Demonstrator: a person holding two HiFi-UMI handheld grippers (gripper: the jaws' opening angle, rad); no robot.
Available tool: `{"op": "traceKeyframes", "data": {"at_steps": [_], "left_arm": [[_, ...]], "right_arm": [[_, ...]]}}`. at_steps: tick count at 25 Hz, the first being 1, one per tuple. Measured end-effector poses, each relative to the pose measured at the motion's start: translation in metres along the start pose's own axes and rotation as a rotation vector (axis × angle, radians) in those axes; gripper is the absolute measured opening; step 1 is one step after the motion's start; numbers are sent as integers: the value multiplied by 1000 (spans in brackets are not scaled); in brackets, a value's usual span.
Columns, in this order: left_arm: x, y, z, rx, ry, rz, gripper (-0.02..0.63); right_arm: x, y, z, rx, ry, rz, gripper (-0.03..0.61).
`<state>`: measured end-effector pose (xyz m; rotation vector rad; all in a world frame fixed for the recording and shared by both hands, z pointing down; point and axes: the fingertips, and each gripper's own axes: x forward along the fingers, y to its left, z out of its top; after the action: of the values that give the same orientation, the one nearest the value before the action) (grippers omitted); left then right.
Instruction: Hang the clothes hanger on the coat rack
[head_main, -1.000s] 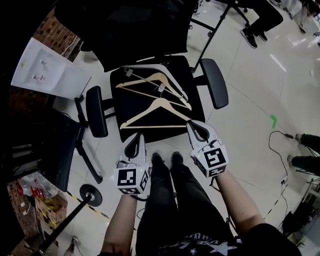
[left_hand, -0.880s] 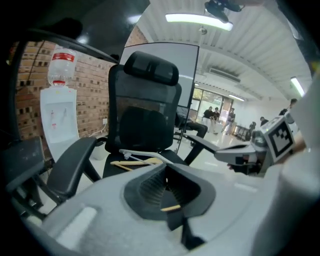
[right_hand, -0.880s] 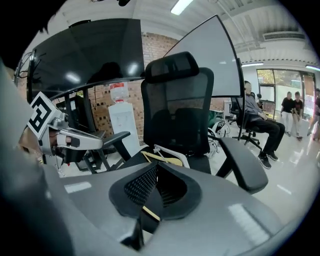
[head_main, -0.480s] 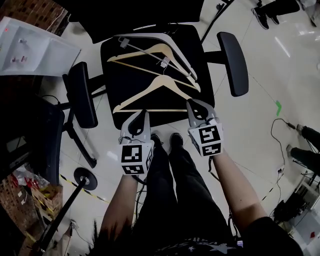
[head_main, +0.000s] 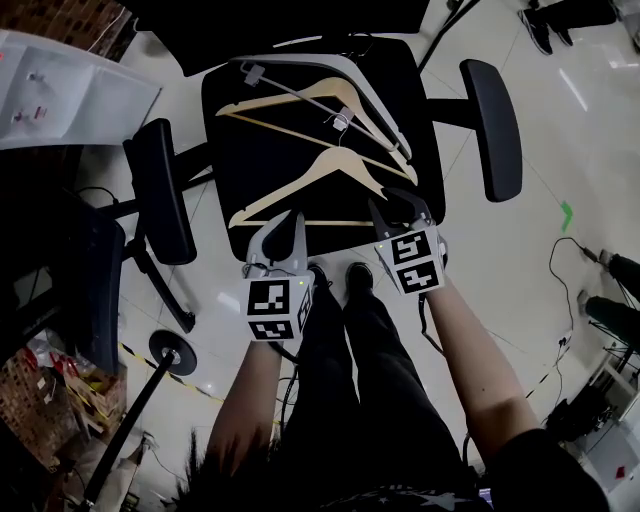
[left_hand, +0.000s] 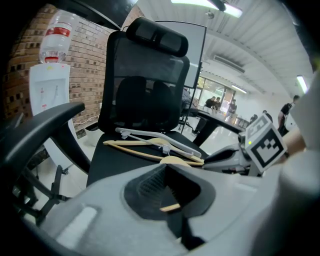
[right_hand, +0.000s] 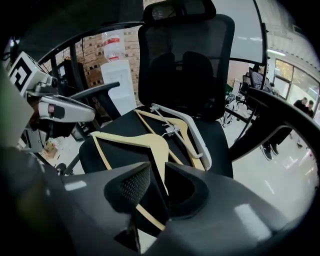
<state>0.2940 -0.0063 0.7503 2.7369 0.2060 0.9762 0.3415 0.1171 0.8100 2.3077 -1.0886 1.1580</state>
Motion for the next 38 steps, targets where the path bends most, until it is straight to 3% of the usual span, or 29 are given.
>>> {"op": "traceKeyframes", "data": {"at_steps": [4, 11, 22, 29, 32, 38], "left_arm": [[2, 2, -6, 0, 13, 1, 5], [9, 3, -14, -3, 27, 0, 5], [26, 11, -17, -17, 36, 14, 6], [28, 11, -22, -27, 42, 17, 5], [27, 10, -22, -31, 42, 16, 5], [20, 12, -23, -31, 39, 21, 5]], "right_arm": [[11, -1, -14, -7, 57, -4, 119], [31, -8, -27, -112, 155, -28, 176], [61, -13, -40, -196, 233, -27, 169], [61, -11, -41, -218, 216, -14, 162], [60, -4, -41, -277, 221, -13, 102], [53, -3, -34, -267, 186, -15, 98]]}}
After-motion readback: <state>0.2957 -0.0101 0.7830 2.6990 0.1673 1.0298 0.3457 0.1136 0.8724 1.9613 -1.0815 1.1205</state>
